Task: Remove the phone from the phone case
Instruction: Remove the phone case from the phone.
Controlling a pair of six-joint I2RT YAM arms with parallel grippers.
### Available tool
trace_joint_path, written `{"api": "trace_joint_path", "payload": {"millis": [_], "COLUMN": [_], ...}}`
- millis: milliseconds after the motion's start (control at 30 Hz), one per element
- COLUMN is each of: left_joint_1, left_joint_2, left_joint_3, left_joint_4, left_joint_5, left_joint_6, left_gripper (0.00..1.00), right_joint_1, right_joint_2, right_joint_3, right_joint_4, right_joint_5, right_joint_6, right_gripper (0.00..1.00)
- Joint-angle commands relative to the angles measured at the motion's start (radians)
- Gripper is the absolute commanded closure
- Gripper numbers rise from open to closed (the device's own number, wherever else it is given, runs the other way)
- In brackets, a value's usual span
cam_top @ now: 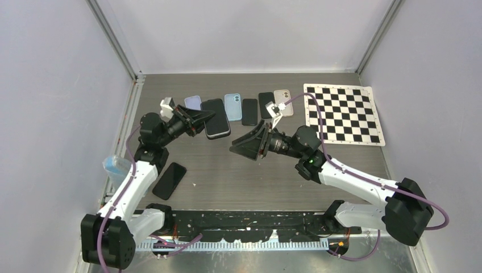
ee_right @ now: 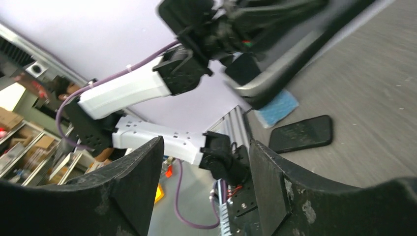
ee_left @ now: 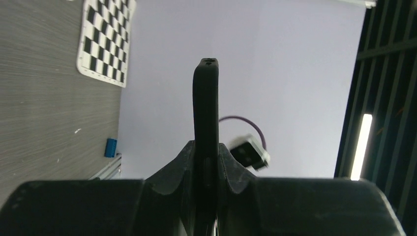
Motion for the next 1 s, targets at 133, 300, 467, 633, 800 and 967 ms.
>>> {"api": "trace_joint_path", "payload": {"millis": [133,300,467,633,800,967], "left_joint_1": [0.002,0.001,0.001,0.001,0.002,0.001], "left_joint_2": [-0.078,-0.110,-0.118,-0.125,-0.185,-0.201], "left_joint_3": [-0.083,-0.105,-0.113,-0.120,-0.123,-0.106], "left_joint_4": [-0.014,-0.035,-0.037,-0.040,-0.088,-0.087], "left_joint_5": [-0.187,-0.207,-0.201,-0.183,-0.200,-0.161], "left_joint_6": [-0.025,-0.045,-0.069,-0.098,-0.106,-0.103], "left_gripper": [1.00,1.00,1.00,1.00,1.00,1.00], "right_joint_1": [0.053,0.054,0.054,0.061,0.070,0.070], "right_joint_2": [-0.020,0.013,0.055,0.089,0.117,0.134], "right_joint_3": [0.070,0.092,0.116,0.122,0.119,0.124], "right_joint_4": [0.087,0.059,0.029,0.035,0.030,-0.008], "right_joint_5": [0.024,0.099,0.147,0.162,0.178,0.213], "right_joint_6": [0.060,0.085,0.087,0.094,0.098,0.072], "right_gripper": [0.39,0.41,0.41,0.42,0.42,0.42]}}
